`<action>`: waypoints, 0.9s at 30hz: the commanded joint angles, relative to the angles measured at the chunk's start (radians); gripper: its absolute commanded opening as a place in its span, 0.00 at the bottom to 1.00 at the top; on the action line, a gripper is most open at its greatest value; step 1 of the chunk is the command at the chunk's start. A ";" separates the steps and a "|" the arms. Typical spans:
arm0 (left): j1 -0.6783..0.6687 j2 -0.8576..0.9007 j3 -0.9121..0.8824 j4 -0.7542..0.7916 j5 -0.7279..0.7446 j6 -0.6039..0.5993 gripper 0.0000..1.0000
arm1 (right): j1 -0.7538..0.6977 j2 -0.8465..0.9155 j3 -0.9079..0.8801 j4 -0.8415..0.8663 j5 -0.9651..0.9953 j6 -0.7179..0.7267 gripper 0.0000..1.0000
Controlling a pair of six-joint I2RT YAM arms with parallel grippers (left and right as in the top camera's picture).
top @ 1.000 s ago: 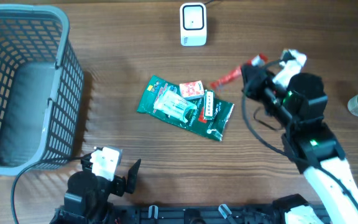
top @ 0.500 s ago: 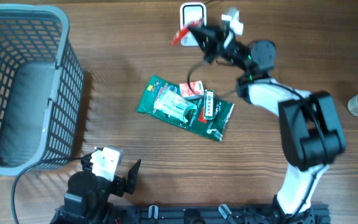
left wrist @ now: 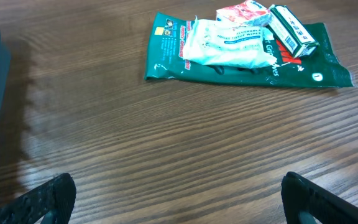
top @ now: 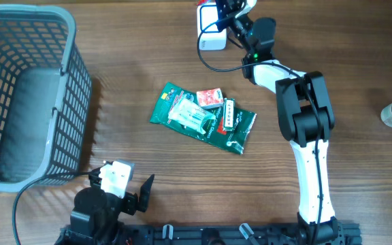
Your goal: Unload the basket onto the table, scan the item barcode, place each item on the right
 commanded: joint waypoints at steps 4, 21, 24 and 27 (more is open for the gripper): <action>0.000 -0.003 -0.002 0.002 0.005 0.012 1.00 | -0.032 0.023 0.028 -0.019 -0.296 -0.011 0.05; 0.000 -0.003 -0.002 0.002 0.005 0.012 1.00 | -0.532 -0.186 0.028 -0.853 -0.165 0.003 0.05; 0.000 -0.003 -0.002 0.002 0.005 0.012 1.00 | -0.520 -0.305 0.028 -1.161 0.518 -0.072 0.04; 0.000 -0.003 -0.002 0.002 0.005 0.012 1.00 | -0.542 -0.350 0.028 -1.352 1.017 0.022 0.05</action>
